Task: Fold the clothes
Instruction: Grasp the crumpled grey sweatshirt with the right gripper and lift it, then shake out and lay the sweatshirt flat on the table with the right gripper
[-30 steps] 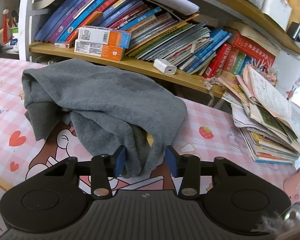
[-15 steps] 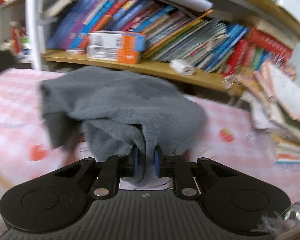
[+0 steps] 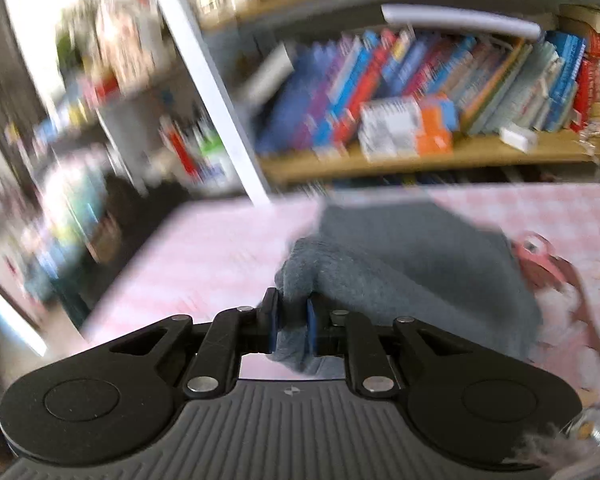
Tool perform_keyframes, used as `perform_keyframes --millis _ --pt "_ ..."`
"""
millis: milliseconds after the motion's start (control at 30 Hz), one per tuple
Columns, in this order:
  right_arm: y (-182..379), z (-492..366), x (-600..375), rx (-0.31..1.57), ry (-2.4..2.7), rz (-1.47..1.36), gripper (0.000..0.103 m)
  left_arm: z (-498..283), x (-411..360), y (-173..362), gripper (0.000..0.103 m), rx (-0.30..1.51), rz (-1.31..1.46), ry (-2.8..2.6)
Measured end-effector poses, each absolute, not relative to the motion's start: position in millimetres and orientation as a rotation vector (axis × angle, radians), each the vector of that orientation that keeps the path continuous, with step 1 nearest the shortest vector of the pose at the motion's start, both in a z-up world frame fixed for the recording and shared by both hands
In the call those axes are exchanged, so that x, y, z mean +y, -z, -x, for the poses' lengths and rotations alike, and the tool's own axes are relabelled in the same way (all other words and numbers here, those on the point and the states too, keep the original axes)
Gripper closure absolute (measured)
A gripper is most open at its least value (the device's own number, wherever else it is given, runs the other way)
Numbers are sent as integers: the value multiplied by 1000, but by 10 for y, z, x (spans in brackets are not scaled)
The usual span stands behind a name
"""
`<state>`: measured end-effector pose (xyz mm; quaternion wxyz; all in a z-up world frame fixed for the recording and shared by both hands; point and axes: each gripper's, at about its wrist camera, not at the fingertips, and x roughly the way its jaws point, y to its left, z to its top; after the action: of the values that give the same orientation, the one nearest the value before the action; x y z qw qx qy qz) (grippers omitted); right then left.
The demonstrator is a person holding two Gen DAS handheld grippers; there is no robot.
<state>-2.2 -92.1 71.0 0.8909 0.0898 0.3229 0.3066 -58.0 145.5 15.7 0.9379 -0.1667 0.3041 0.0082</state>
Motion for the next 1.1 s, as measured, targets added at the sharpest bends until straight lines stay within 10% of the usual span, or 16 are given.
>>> perform_keyframes --millis 333,967,1100 --pt "-1755 156 -1259 263 -538 -496 100 713 1999 -218 0 567 409 -10" --pt "138 1032 -1302 919 -202 -92 99 505 1849 179 1 724 454 114" --pt "22 1020 -1261 864 -180 2 77 474 1815 228 3 748 448 104"
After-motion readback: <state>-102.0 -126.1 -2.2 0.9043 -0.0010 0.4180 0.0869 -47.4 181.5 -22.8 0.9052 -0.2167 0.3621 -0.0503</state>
